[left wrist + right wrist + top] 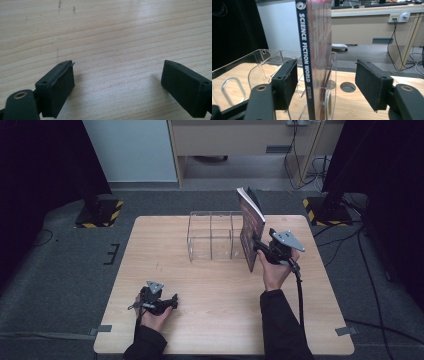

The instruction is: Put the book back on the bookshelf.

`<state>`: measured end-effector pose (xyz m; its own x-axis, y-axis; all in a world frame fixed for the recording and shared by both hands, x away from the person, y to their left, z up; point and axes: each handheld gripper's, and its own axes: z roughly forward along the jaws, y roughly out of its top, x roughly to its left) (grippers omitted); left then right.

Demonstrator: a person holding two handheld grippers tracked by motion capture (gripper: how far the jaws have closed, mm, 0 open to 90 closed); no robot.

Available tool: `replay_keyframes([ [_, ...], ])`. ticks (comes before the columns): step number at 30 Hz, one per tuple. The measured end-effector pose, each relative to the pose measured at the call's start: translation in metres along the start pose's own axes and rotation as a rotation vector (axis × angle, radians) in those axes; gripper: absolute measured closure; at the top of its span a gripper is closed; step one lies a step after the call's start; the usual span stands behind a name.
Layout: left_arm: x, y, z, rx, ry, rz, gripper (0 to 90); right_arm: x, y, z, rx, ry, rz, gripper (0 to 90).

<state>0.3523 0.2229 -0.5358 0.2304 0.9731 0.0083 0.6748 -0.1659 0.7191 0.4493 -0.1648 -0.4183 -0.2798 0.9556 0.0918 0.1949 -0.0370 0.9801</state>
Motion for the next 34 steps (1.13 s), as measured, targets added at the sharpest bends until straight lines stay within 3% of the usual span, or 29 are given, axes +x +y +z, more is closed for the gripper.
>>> replay_keyframes([
  [3,0.0,0.0,0.0,0.0,0.0,0.0,10.6,-0.001,0.0,-0.007,0.004,0.027,-0.006,33.2],
  [5,0.0,0.0,0.0,0.0,0.0,0.0,10.6,-0.004,-0.005,-0.015,0.019,0.071,0.004,30.7],
  [12,0.0,0.0,0.0,0.0,0.0,0.0,10.6,-0.023,-0.024,-0.037,0.07,0.105,0.0,27.1],
  [16,0.0,0.0,0.0,0.0,0.0,0.0,10.6,-0.037,-0.042,-0.051,0.13,0.137,0.009,24.6],
  [18,0.0,0.0,0.0,0.0,0.0,0.0,10.6,-0.044,-0.052,-0.056,0.182,0.176,0.013,24.2],
  [19,0.0,0.0,0.0,0.0,0.0,0.0,10.6,-0.05,-0.061,-0.061,0.234,0.174,-0.019,23.0],
  [20,0.0,0.0,0.0,0.0,0.001,0.0,10.6,-0.05,-0.061,-0.061,0.234,0.174,-0.019,23.0],
  [22,0.0,0.0,0.0,0.0,0.0,0.0,10.6,-0.056,-0.068,-0.065,0.297,0.167,-0.054,21.1],
  [26,0.0,0.0,0.0,0.0,0.0,0.0,10.6,-0.068,-0.085,-0.077,0.353,0.15,-0.06,21.0],
  [31,0.0,0.0,0.0,0.001,-0.001,0.0,10.5,-0.079,-0.102,-0.086,0.455,0.112,-0.122,18.5],
  [34,0.0,0.0,0.001,0.009,-0.007,0.005,7.4,-0.084,-0.11,-0.093,0.477,0.103,-0.106,17.5],
])
